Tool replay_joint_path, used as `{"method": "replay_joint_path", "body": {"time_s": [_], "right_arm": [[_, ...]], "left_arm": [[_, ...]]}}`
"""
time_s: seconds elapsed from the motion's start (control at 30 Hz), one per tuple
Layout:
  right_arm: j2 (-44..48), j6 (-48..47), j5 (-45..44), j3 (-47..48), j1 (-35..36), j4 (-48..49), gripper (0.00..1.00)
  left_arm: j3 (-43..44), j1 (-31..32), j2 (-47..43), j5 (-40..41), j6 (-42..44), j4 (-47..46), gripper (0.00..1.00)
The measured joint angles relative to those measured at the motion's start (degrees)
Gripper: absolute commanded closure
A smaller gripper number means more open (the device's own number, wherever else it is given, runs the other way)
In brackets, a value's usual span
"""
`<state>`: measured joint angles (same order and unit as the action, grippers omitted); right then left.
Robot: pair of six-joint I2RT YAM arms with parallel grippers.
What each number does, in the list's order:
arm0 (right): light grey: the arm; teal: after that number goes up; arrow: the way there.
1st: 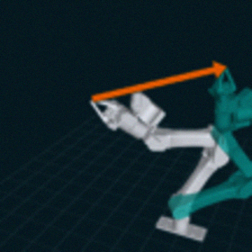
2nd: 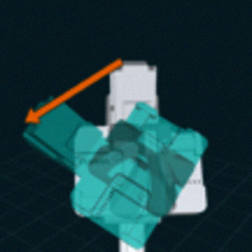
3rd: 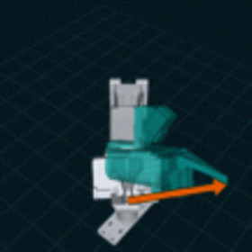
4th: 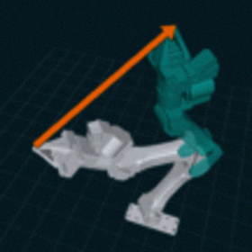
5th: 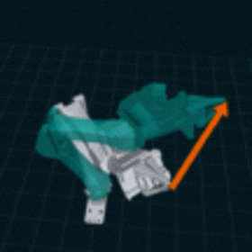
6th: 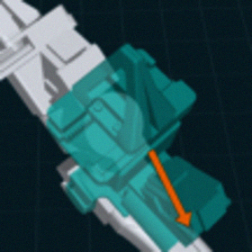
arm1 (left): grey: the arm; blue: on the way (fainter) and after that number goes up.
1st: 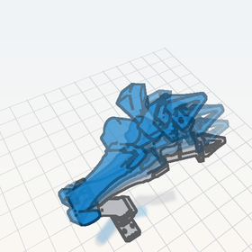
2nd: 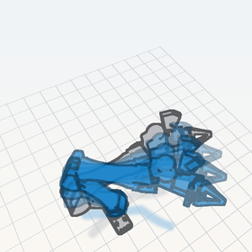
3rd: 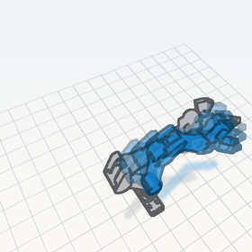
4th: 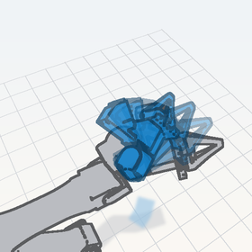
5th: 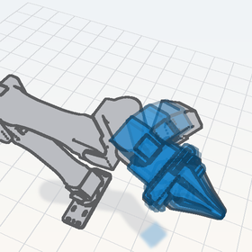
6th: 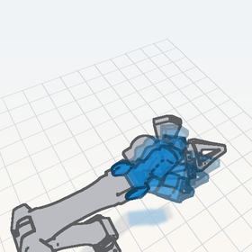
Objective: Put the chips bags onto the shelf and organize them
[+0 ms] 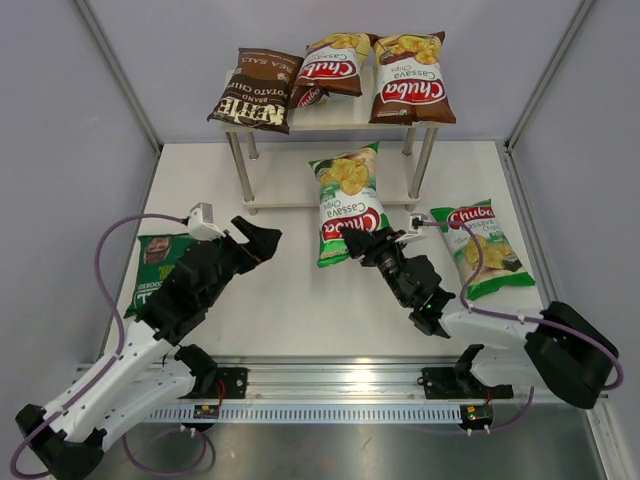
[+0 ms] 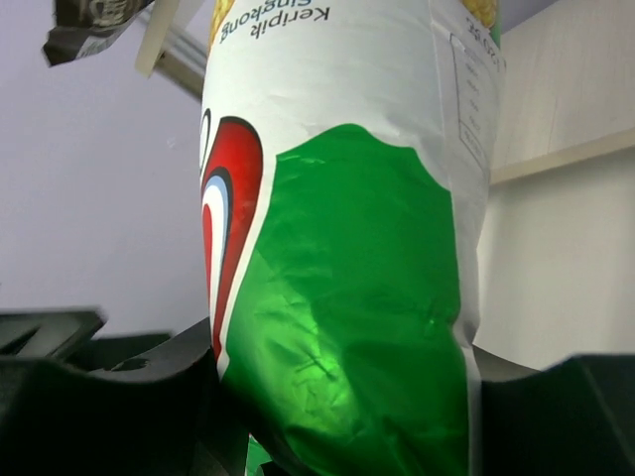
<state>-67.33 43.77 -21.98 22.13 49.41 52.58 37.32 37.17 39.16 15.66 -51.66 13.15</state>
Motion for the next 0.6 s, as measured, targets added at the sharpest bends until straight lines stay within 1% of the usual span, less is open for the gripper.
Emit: {"method": "replay_joint_path", "body": {"time_s": [0.07,0.17,0.33,0.5,0.6], "right_arm": [[-6.7,0.2,0.2,3.4,-1.3,2.9,0.61],[-17.9,0.2,0.5,9.5,-2.5,8.2,0.61],[-34.9,0.2,0.7,21.5,-3.3,14.3,0.61],[-48.1,0.4,0.4,33.9,-4.5,15.3,0.61],[-54.3,0.9,0.2,41.4,-5.0,13.9,0.60]], "left_arm": [[5.0,0.0,-1.4,2.7,2.5,8.6,0.01],[11.7,0.0,-3.2,4.7,6.7,18.2,0.01],[18.6,0.0,-6.7,4.6,13.3,29.5,0.01],[20.0,0.0,-8.9,4.2,19.9,36.6,0.01],[18.8,0.0,-11.0,5.2,22.2,38.2,0.01]]}}
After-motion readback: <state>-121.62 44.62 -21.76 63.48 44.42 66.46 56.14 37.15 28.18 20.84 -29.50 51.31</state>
